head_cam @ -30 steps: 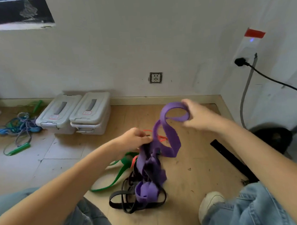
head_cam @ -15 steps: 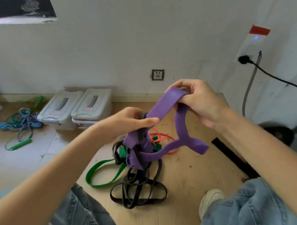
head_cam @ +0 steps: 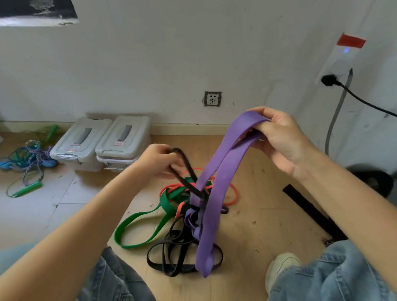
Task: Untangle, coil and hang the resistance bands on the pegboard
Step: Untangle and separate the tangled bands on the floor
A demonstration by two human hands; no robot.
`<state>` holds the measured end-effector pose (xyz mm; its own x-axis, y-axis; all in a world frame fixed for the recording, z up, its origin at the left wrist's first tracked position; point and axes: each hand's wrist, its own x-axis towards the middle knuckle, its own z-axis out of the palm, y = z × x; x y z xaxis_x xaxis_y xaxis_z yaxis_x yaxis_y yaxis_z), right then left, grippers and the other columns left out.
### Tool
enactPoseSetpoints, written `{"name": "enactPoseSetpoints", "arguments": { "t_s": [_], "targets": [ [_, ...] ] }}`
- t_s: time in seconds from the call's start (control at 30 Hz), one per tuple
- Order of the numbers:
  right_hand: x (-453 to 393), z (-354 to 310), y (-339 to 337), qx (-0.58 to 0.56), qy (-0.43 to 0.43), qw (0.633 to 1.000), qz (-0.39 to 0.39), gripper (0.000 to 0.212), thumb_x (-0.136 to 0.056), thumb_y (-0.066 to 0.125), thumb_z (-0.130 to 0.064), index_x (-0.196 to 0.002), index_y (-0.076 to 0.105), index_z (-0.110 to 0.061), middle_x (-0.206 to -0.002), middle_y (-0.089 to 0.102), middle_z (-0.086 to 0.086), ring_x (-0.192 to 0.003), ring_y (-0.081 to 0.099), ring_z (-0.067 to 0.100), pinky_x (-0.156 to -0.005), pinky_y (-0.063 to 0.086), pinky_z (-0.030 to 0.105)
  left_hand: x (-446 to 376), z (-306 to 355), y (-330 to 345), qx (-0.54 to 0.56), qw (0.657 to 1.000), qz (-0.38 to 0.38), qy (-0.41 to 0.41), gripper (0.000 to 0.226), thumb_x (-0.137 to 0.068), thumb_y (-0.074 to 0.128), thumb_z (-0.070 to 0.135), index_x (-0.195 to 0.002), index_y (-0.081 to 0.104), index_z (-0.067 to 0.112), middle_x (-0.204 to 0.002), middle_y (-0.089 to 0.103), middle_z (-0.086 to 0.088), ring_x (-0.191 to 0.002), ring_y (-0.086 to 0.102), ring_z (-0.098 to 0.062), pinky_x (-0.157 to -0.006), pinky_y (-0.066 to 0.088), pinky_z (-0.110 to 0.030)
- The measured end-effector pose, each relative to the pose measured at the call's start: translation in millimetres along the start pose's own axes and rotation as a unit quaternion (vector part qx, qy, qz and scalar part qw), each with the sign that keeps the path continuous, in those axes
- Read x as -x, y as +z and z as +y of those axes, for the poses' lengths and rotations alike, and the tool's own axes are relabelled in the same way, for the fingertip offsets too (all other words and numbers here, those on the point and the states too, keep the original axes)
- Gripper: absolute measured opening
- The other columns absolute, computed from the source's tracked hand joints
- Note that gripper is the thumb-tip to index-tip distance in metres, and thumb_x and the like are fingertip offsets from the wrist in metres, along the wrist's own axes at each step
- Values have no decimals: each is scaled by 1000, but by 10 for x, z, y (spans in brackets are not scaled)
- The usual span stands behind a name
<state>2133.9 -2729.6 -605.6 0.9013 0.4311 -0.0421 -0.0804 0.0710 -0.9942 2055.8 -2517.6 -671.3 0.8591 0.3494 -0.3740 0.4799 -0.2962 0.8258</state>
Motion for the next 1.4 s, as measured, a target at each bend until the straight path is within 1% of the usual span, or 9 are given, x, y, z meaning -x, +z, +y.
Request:
{"name": "enactPoseSetpoints", "arguments": {
  "t_s": [0.13,0.23,0.37,0.47,0.57,0.8,1.03,1.2,1.4],
  "targets": [
    [109,24,46,42,44,990,-129,33,-89,39,12,-85,63,-10,-63,67,-2,-57,63,9,-59,55,20,13,-126,9,-291,952,-87,46,91,-79,72,18,-147,11,15,-149,31,-12,-129,38,-16,-101,36,-22],
    [178,41,129,-70,75,973,-207,32,-93,37,6,-89,64,-10,-67,66,-1,-60,61,8,-58,53,20,153,-72,309,-193,931,-263,164,52,-84,65,6,-132,47,10,-132,53,-10,-100,49,12,-84,37,-2],
    [105,-91,-27,-177,43,971,-156,27,-92,37,4,-90,60,-9,-66,63,2,-62,58,11,-61,52,20,187,-28,393,-138,954,-206,169,27,-88,54,-6,-115,57,-5,-111,63,-26,-97,64,-24,-95,48,-39],
    [58,-98,-194,77,-9,987,-140,17,-90,49,3,-94,60,-10,-80,65,2,-75,61,14,-65,51,18,223,218,167,-2,973,-109,205,24,-86,58,-3,-110,62,-4,-85,72,-10,-73,68,-17,-75,57,-33],
    [27,-33,-299,403,-14,907,-120,50,-76,75,-18,-118,48,-18,-100,55,-9,-90,57,9,-72,46,11,316,464,58,172,950,-60,252,11,-83,62,9,-90,69,15,-73,72,4,-65,66,-7,-61,53,-18],
    [229,253,-59,453,77,862,-213,94,-54,70,-64,-136,42,-27,-142,42,-3,-124,46,14,-97,37,17,396,582,129,260,944,-51,195,12,-88,59,15,-82,68,9,-77,65,-7,-62,59,-14,-64,53,-21],
    [282,470,386,189,45,977,-84,10,-88,61,-9,-96,62,-3,-78,60,9,-62,53,16,-46,43,18,317,541,77,379,905,-89,172,18,-92,53,24,-92,64,10,-82,70,-6,-74,67,-16,-70,55,-23],
    [130,86,293,2,-15,998,-62,16,-91,53,-3,-81,59,-15,-65,63,-6,-52,55,3,-47,41,14,236,97,229,107,951,-223,186,52,-77,73,27,-124,52,16,-106,69,5,-99,65,-10,-79,52,-20],
    [99,121,60,59,-5,998,-3,20,-89,54,2,-79,53,-14,-75,58,3,-60,60,9,-52,51,19,112,-168,509,-143,971,-146,126,15,-90,59,14,-75,64,13,-73,63,-6,-57,57,-1,-65,52,-26]
  ]
}}
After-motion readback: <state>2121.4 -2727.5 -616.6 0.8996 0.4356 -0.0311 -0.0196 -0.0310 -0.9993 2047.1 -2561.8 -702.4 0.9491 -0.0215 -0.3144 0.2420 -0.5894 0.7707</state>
